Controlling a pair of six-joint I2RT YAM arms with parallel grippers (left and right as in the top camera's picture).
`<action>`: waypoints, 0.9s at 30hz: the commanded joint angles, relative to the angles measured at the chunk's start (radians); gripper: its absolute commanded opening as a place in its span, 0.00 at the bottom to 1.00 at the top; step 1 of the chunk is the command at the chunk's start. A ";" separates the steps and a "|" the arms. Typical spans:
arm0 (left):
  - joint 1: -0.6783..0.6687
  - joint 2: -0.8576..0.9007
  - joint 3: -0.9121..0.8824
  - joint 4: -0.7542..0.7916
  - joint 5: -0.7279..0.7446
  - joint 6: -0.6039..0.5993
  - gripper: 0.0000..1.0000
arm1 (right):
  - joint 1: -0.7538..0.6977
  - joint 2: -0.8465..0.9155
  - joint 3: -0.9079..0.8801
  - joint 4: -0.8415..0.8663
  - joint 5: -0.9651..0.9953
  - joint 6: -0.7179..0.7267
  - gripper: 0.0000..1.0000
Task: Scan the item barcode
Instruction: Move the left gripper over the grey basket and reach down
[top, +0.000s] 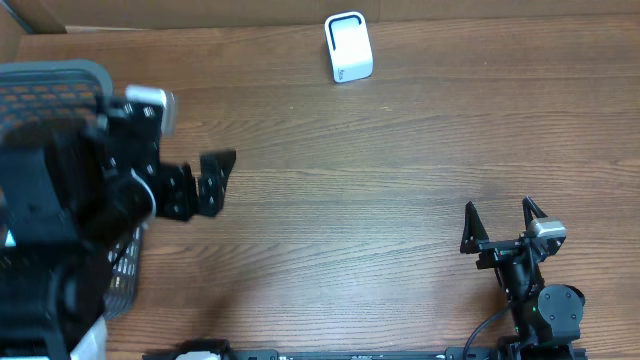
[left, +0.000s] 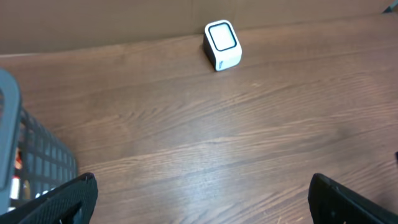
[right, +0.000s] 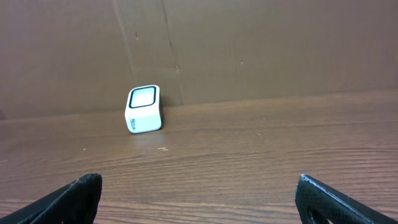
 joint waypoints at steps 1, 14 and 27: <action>-0.006 0.074 0.135 -0.054 0.009 0.027 1.00 | 0.005 -0.012 -0.011 0.004 0.013 0.007 1.00; 0.085 0.121 0.163 -0.121 -0.276 -0.195 1.00 | 0.005 -0.012 -0.011 0.004 0.013 0.007 1.00; 0.681 0.122 0.021 -0.128 -0.314 -0.359 1.00 | 0.005 -0.012 -0.011 0.004 0.013 0.007 1.00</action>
